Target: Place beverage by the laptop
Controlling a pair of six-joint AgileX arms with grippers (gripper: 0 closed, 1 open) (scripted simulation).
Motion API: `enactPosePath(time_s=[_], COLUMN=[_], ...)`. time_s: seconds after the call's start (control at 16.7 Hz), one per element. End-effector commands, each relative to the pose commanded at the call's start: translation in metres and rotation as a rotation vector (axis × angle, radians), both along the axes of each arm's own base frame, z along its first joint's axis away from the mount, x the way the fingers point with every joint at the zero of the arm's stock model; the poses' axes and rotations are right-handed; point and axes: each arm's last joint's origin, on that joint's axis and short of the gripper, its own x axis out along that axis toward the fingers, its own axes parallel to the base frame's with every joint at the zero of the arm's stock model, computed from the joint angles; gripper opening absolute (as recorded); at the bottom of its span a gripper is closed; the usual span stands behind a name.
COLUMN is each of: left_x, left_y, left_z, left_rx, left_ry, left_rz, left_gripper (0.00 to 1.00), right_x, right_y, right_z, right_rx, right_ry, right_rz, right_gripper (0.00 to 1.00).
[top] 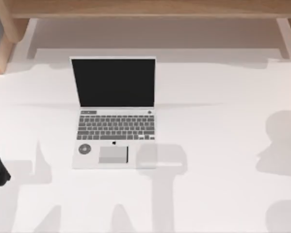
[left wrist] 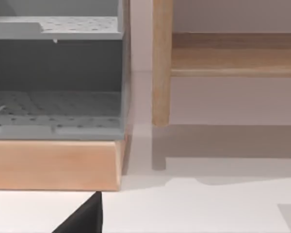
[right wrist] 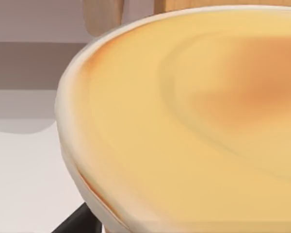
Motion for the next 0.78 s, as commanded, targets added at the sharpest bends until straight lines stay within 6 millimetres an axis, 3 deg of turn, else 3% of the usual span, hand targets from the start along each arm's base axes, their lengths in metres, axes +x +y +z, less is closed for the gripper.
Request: enactPosePath(time_s=[0.06,0.78], left_x=[0.0,0.0], left_y=[0.0,0.0], left_z=[0.0,0.0], left_rx=[0.0,0.0], left_ry=[0.0,0.0], left_rz=[0.0,0.0], left_gripper=[1.0,1.0], right_x=[0.0,0.0], right_y=[0.0,0.0], right_z=[0.0,0.0], right_rx=[0.0,0.0], right_ry=[0.0,0.0], right_rz=[0.0,0.0], right_gripper=[1.0,0.1])
